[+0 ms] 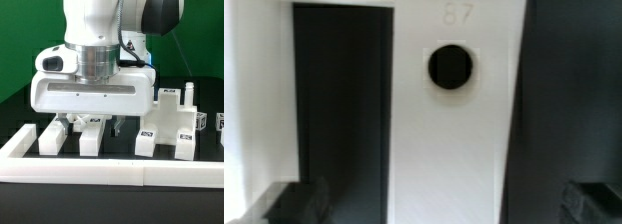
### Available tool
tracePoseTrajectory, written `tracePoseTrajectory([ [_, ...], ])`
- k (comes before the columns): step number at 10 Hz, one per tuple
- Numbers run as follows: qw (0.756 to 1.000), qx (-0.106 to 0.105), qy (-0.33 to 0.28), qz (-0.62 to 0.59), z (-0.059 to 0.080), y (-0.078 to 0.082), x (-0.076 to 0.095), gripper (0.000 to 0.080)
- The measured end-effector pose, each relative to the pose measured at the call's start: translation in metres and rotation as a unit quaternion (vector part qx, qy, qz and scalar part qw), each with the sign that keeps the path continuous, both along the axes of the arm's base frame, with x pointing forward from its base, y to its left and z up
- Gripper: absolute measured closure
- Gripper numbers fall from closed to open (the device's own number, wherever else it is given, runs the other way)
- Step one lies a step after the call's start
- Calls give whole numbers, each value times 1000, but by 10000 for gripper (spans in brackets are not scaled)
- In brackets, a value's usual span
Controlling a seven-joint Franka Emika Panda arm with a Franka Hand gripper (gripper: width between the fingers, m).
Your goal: Assemble chair
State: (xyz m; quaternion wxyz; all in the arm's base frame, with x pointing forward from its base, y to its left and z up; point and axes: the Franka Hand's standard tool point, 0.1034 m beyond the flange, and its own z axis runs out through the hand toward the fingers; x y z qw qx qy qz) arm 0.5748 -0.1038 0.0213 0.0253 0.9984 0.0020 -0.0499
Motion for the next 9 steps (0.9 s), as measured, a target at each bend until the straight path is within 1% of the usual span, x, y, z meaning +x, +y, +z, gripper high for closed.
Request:
tracePoseTrajectory([
  [2, 1000, -2, 2, 1, -10, -2, -3, 150],
  [3, 1000, -4, 0, 1, -12, -2, -4, 150],
  [7, 1000, -5, -1, 3, -16, -1, -4, 150],
  [8, 1000, -5, -1, 3, -16, -1, -5, 251],
  [9, 1000, -5, -1, 3, -16, -1, -5, 251],
])
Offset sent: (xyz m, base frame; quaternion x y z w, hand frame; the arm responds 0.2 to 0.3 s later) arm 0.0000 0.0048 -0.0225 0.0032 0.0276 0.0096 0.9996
